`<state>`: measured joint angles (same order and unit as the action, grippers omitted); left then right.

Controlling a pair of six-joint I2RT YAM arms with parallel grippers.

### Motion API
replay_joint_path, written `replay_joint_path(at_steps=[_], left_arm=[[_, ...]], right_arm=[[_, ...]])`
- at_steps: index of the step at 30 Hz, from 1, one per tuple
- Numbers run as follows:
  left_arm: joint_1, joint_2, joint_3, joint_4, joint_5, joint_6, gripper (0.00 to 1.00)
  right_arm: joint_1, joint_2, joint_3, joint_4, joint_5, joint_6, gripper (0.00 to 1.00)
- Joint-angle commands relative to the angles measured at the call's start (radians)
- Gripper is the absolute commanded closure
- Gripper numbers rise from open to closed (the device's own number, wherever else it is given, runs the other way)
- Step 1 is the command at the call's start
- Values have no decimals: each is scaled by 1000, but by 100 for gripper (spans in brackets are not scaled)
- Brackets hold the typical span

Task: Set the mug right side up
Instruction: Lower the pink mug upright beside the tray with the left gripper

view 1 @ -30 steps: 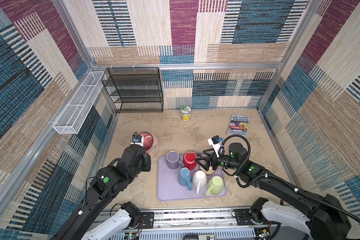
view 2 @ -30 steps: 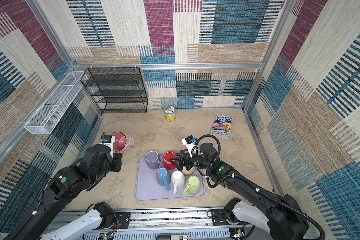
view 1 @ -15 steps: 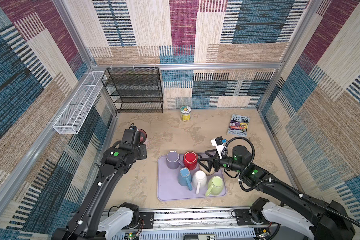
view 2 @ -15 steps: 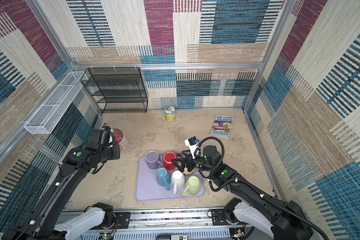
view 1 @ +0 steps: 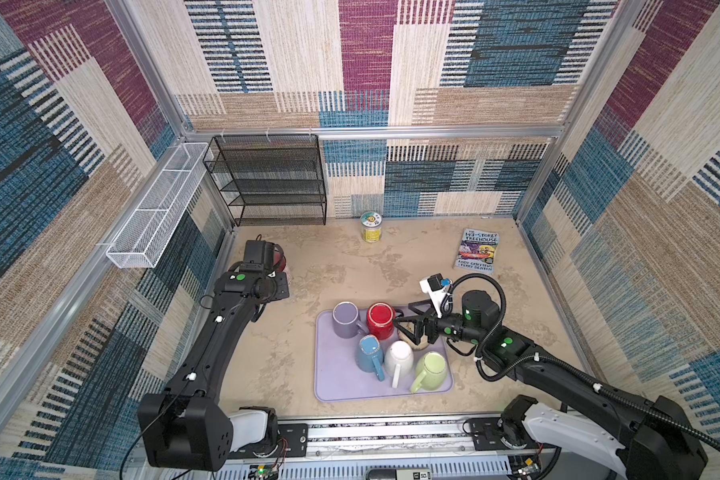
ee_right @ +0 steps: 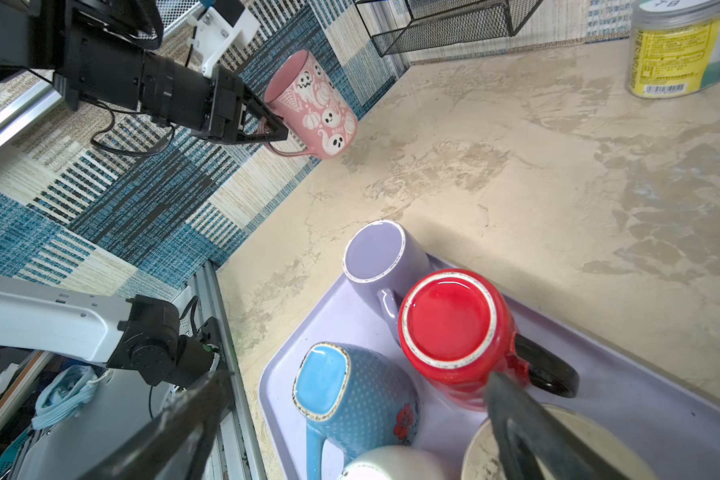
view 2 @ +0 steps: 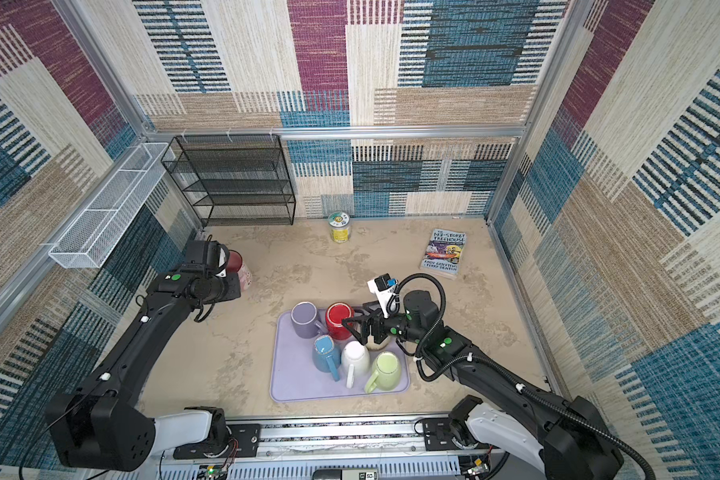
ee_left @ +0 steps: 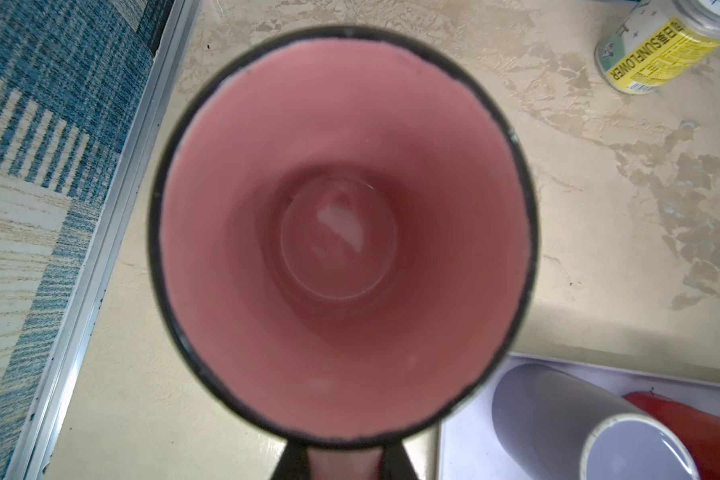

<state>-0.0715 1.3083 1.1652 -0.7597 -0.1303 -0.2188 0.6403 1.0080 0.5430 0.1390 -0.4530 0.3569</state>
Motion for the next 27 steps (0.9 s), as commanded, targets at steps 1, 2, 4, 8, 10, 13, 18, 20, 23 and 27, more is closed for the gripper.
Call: replay_joint_path(at_steps=[1, 2, 4, 8, 10, 13, 18, 20, 23, 27], left_arm=[[26, 26, 11, 134, 15, 54, 100], [38, 40, 8, 147, 25, 61, 100], [55, 62, 2, 168, 39, 70, 100], [76, 114, 2, 198, 55, 74, 100], [79, 135, -2, 220, 52, 75, 100], [82, 170, -6, 254, 52, 73, 100], [85, 226, -1, 287, 44, 75, 100], [85, 248, 3, 288, 42, 79, 100], [88, 271, 3, 297, 32, 88, 100], [93, 296, 15, 291, 18, 98, 100]], right_arm=[[1, 5, 6, 33, 0, -11, 0], [1, 5, 6, 33, 2, -10, 0], [1, 4, 5, 34, 6, -12, 0], [1, 8, 5, 33, 14, -17, 0], [1, 12, 5, 34, 17, -16, 0], [1, 16, 5, 31, 21, -18, 0], [1, 29, 13, 22, 39, -18, 0], [0, 39, 15, 19, 39, -17, 0], [1, 44, 16, 19, 39, -18, 0], [1, 44, 14, 18, 45, -22, 0]])
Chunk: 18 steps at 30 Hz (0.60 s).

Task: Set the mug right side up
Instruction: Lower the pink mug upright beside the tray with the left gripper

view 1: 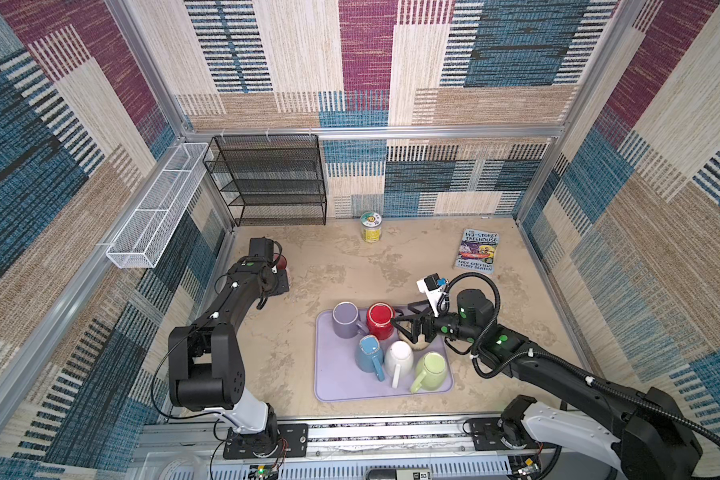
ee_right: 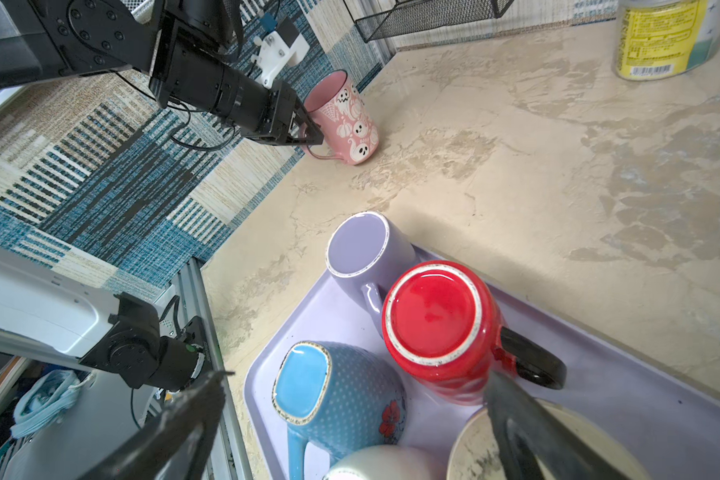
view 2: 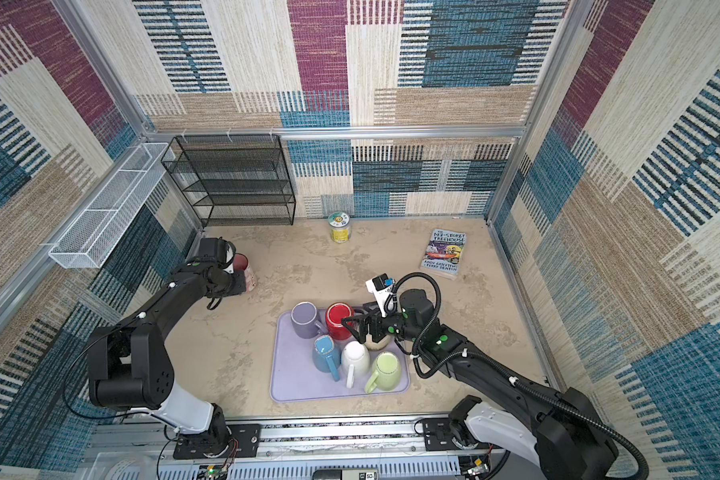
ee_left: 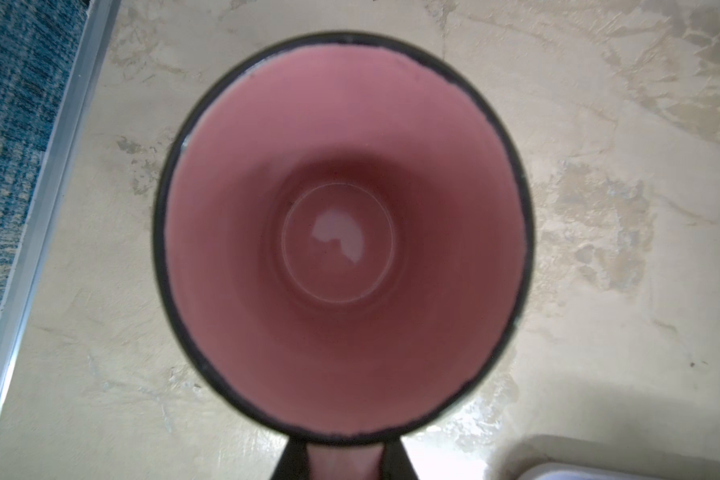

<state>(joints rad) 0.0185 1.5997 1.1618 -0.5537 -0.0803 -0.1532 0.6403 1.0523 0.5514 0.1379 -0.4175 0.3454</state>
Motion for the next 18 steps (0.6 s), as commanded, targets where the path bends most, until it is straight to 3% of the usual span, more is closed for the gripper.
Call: replay_joint_path(at_steps=[1, 18], left_arm=[[3, 10, 22, 81, -40, 35, 100], [4, 43, -2, 85, -80, 28, 100]], right_arm=[[1, 1, 5, 20, 8, -12, 0], [1, -1, 15, 3, 26, -11, 0]])
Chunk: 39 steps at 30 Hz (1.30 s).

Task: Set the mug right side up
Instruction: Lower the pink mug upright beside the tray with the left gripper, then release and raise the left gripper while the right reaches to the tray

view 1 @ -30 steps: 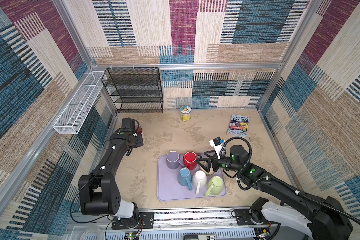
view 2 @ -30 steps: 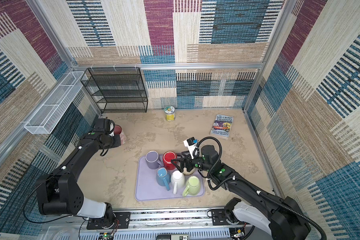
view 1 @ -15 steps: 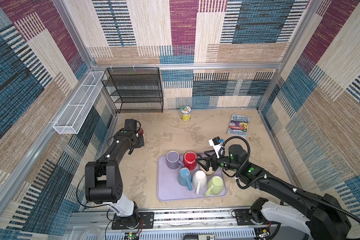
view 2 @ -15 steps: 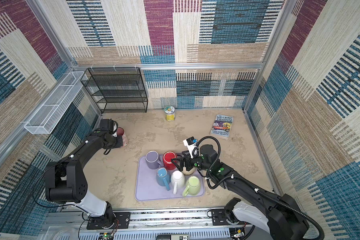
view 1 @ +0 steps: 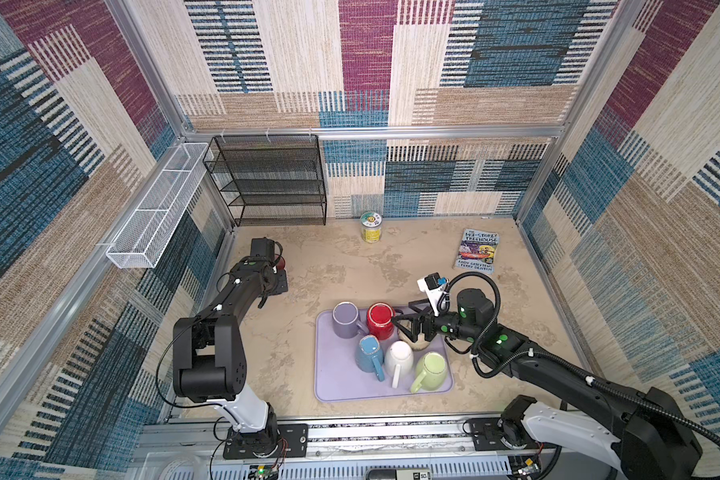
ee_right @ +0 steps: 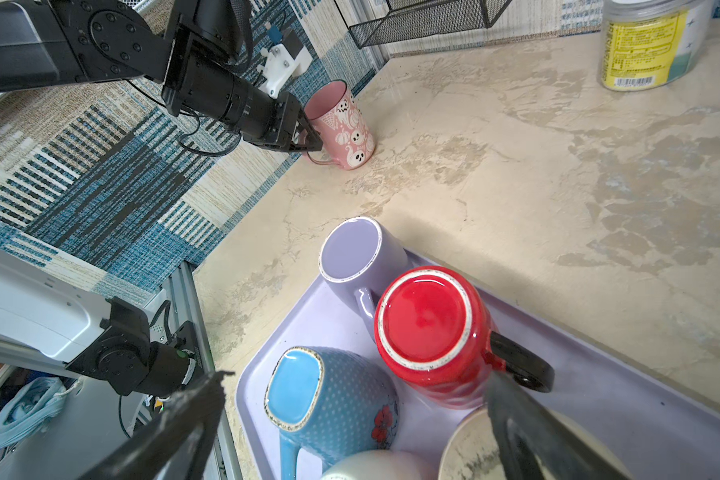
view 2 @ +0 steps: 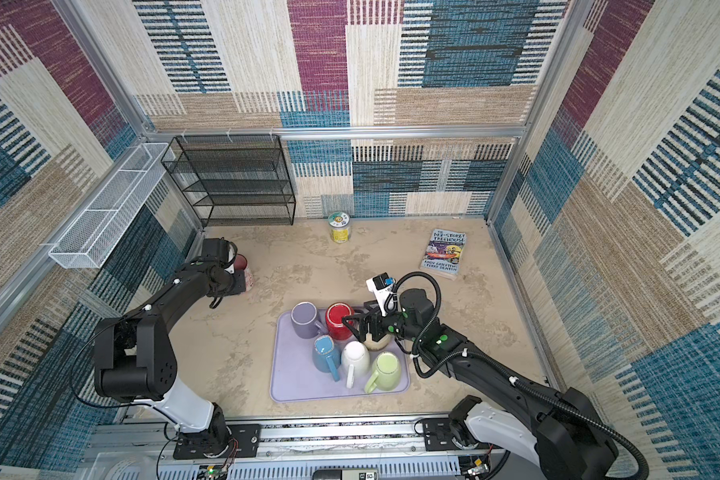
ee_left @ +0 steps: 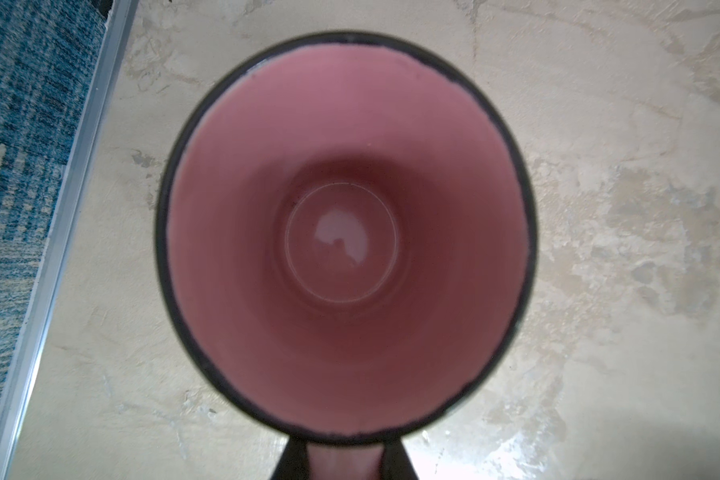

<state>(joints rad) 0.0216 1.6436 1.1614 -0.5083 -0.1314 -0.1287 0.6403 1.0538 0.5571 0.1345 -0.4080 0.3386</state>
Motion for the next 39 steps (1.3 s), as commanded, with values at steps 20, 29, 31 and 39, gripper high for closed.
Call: replay_joint_path(at_steps=[20, 29, 31, 39], left_arm=[[0, -115, -12, -23, -34, -44, 50], [-4, -363, -59, -70, 13, -85, 19], [-23, -422, -67, -99, -22, -79, 17], [-47, -660, -128, -169, 80, -123, 13]], right_arm=[[1, -28, 32, -38, 2, -18, 0], [60, 1, 128, -198, 88, -30, 8], [87, 8, 158, -249, 120, -24, 12], [288, 96, 272, -437, 325, 42, 22]])
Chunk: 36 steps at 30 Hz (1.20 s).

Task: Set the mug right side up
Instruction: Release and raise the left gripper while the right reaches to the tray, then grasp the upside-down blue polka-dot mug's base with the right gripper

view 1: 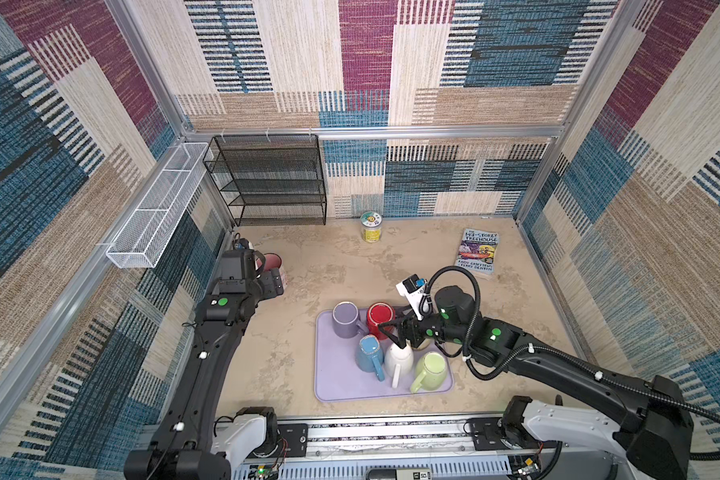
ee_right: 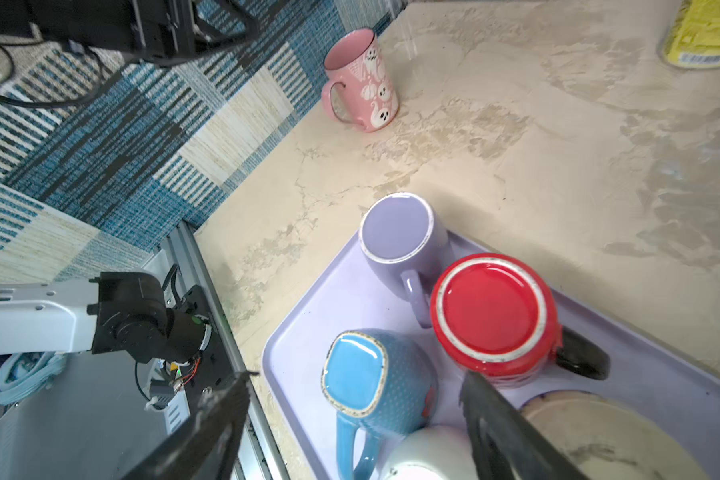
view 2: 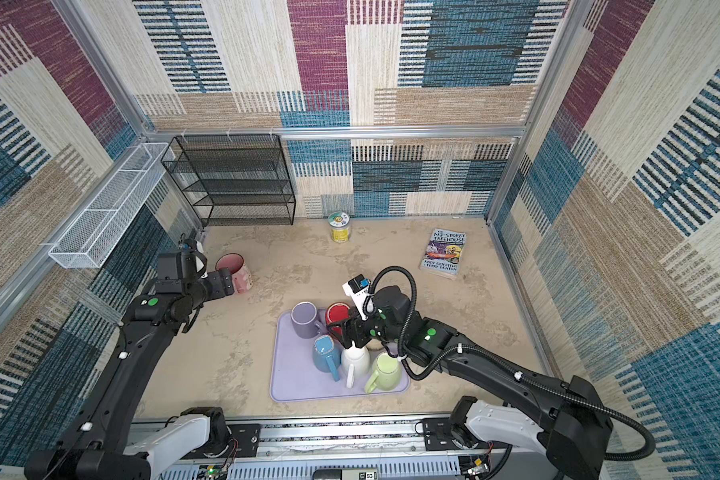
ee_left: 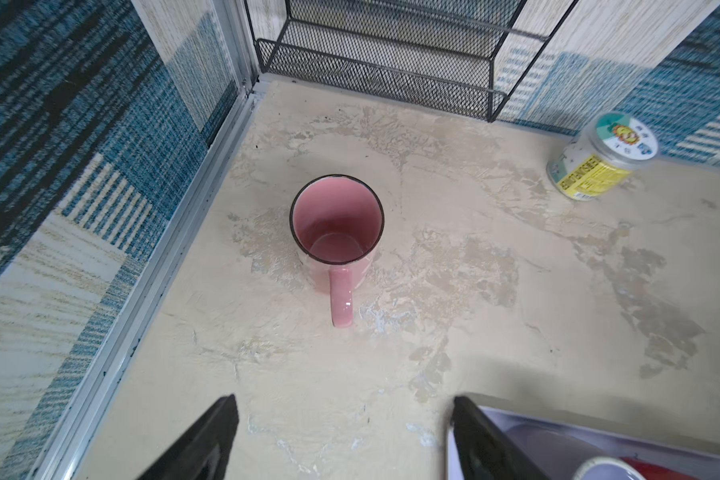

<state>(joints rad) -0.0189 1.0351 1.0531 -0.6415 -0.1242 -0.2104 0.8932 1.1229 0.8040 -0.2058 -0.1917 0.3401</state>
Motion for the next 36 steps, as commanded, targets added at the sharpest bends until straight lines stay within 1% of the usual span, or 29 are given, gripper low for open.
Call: replay_joint_path(at_steps=[1, 5, 10, 14, 18, 20, 24, 36], left_arm=[[-13, -72, -27, -36, 92, -47, 11], [-69, -125, -27, -67, 93, -47, 10], [-131, -191, -56, -70, 124, -83, 10], [-184, -242, -108, -46, 152, -97, 10], [-191, -292, -170, -13, 186, -103, 10], [-191, -308, -186, -6, 199, -103, 10], [-191, -324, -204, 8, 215, -95, 11], [-191, -346, -212, 25, 261, -81, 12]], right_arm=[[56, 38, 34, -114, 136, 52, 23], [138, 84, 64, -173, 215, 103, 26], [226, 169, 132, -260, 300, 148, 31], [270, 232, 171, -315, 341, 185, 38], [294, 278, 195, -350, 346, 216, 44], [298, 297, 206, -369, 350, 228, 46], [304, 330, 228, -387, 344, 243, 54], [309, 429, 263, -409, 342, 272, 59]])
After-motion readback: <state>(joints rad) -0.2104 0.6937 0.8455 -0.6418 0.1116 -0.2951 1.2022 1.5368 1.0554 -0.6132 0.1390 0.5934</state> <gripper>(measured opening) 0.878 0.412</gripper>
